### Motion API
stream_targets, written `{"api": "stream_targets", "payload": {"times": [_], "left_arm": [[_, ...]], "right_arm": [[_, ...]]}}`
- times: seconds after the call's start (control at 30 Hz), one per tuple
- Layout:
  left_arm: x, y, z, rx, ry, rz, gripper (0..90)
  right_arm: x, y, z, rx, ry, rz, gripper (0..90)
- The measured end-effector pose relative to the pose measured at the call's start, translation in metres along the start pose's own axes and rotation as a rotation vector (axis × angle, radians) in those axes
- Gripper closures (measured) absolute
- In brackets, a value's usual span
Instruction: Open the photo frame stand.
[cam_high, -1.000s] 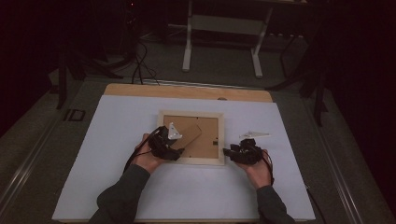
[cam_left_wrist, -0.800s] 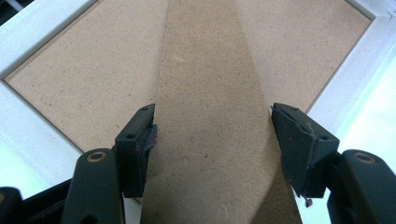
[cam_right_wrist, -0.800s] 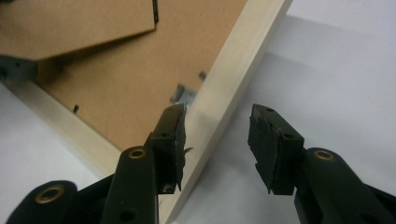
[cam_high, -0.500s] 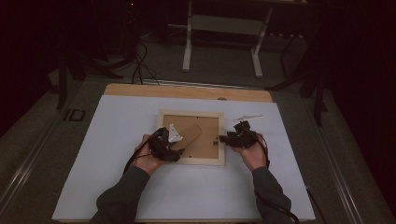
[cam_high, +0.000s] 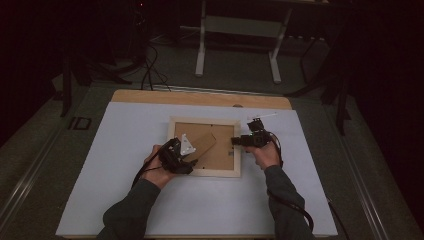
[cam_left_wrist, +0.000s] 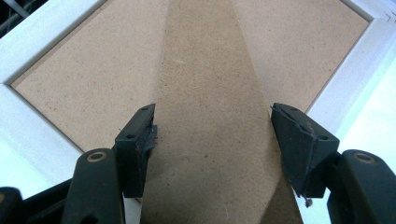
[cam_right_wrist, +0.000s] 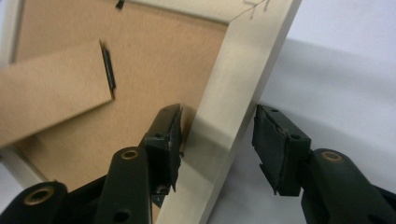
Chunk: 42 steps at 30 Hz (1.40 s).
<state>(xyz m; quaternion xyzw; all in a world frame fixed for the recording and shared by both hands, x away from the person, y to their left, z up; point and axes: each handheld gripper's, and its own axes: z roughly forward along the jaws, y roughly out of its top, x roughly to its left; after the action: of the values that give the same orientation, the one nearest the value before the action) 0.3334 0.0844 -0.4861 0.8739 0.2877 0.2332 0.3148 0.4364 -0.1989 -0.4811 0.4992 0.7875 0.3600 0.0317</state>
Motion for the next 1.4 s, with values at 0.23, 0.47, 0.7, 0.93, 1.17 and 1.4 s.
{"api": "stream_targets", "payload": {"times": [0.23,0.47,0.7,0.93,1.17,1.4], "left_arm": [[-0.001,-0.001,-0.001,-0.01,0.011,0.022,36.9],[0.001,-0.002,-0.001,-0.019,-0.011,0.008,36.8],[0.012,-0.003,-0.001,-0.026,-0.1,-0.066,36.6],[0.023,-0.005,-0.002,-0.034,-0.191,-0.151,37.2],[0.038,-0.008,-0.002,-0.014,-0.306,-0.278,37.2],[0.043,-0.011,0.0,0.009,-0.386,-0.332,40.7]], "right_arm": [[-0.013,0.002,0.003,0.024,0.118,0.057,52.6],[-0.018,0.0,-0.001,0.014,0.142,0.116,59.1],[-0.015,0.0,-0.004,0.004,0.128,0.104,59.2],[-0.013,-0.003,-0.005,-0.013,0.122,0.096,59.2],[-0.009,-0.002,-0.008,-0.022,0.11,0.07,59.1],[-0.006,-0.001,-0.01,-0.027,0.101,0.05,59.2]]}}
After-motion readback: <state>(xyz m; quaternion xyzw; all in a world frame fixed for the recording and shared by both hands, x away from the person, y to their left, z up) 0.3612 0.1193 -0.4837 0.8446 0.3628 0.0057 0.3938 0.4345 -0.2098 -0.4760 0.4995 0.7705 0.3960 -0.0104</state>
